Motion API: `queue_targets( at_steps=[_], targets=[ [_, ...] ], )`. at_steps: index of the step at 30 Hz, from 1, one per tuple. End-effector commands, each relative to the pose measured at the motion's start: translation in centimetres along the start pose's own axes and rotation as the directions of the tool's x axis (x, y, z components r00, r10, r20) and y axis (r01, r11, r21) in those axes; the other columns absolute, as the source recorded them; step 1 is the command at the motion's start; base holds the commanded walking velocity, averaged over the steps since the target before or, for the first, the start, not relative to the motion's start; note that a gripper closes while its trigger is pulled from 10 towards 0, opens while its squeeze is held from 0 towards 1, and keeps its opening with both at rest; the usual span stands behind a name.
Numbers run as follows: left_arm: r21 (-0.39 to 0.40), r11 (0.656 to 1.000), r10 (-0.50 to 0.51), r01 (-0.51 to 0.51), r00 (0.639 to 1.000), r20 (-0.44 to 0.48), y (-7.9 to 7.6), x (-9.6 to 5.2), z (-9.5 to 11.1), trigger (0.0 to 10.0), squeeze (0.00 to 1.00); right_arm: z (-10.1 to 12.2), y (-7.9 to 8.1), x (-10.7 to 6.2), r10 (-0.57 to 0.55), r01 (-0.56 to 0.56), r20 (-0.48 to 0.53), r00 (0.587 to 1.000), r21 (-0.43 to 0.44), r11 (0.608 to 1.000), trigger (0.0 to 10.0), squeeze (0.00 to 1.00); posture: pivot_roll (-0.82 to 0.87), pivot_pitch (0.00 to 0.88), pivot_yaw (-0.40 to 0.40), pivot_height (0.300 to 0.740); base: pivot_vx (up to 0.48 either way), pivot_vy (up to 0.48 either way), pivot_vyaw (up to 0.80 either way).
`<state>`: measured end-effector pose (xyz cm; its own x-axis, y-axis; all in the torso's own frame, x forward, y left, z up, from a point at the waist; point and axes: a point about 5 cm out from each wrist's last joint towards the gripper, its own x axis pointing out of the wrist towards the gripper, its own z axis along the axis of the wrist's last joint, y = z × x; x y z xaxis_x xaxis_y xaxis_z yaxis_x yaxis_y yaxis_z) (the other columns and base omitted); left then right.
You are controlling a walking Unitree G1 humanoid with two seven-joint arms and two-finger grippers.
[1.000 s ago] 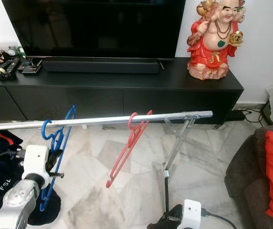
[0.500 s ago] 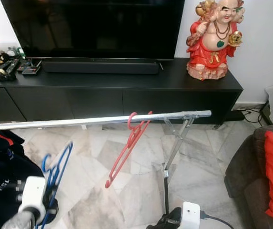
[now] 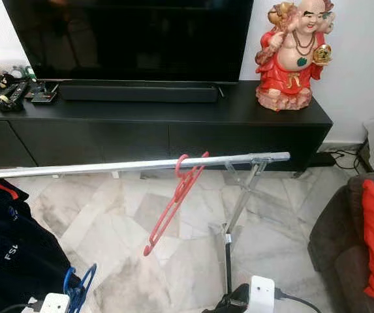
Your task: Hang hanger
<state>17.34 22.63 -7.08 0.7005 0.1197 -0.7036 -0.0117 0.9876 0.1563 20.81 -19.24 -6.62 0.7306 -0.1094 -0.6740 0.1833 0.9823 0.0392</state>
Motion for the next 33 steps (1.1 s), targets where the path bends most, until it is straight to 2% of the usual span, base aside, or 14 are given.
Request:
queue_targets(
  at_steps=[1,33],
  targets=[
    [-0.002,1.0,0.02,-0.02,0.999,-0.025,0.34,-0.26,-0.88,10.0,0.0,-0.41,-0.22,-0.13,-0.004,0.005,-0.013,1.0,0.009,1.0,10.0,0.0,-0.03,0.08,0.006,0.74,0.0,0.311,0.0],
    [-0.012,1.0,0.014,-0.014,0.999,-0.048,-0.08,-0.21,-1.59,10.0,0.0,-0.22,-0.24,-0.09,-0.003,0.003,-0.004,1.0,0.016,1.0,10.0,0.0,-0.03,0.081,0.006,0.74,0.0,0.313,0.0]
  ],
)
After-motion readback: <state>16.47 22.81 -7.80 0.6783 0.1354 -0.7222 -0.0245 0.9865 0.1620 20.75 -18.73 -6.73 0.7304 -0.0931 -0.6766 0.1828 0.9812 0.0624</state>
